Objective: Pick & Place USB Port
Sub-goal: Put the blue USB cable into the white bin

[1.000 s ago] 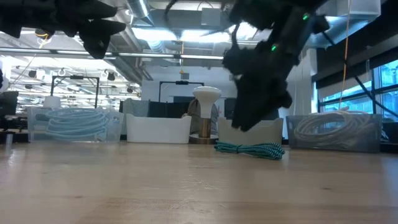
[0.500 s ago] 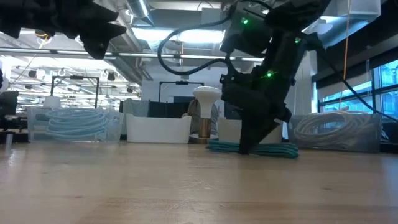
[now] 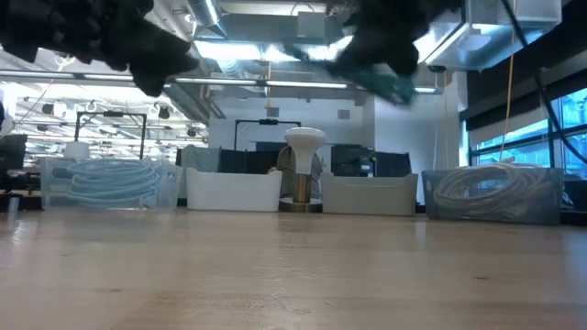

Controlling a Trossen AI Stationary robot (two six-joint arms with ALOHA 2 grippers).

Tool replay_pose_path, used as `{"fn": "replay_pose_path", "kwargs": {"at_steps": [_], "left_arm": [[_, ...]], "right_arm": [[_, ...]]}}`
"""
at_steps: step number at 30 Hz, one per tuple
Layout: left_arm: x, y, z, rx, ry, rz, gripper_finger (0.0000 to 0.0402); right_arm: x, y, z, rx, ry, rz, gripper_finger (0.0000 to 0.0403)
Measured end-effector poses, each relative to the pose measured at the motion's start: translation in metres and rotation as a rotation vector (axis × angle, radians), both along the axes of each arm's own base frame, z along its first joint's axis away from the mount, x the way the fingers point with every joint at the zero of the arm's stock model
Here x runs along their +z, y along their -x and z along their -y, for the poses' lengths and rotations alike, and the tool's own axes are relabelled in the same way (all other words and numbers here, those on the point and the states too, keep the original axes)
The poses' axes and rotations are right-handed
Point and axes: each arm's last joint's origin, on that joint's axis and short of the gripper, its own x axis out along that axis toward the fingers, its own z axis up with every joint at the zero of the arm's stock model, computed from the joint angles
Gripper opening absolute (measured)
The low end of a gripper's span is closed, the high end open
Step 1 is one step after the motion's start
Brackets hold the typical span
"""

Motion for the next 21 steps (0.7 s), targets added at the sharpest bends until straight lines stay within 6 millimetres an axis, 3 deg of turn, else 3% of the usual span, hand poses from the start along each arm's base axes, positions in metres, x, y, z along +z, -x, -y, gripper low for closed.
{"fn": "replay_pose_path", "kwargs": {"at_steps": [4,8,13,21], "left_arm": [[0.004,-0.011,0.002,-0.020,-0.032,0.087,0.0143],[0.010,-0.021,0.005,-0.072,-0.062,0.223,0.0143],[0.019,-0.035,0.006,-0.131,-0.073,0.334,0.0143],[0.033,-0.076,0.004,-0.215,-0.094,0.331,0.0143]], "right_arm": [[0.028,-0.001,-0.006,0.116,0.059,0.187,0.0022],[0.042,-0.007,-0.009,0.210,0.091,0.313,0.0022],[0.047,-0.010,-0.005,0.240,0.119,0.366,0.0022],[0.050,-0.014,0.003,0.252,0.125,0.397,0.0022]]}}
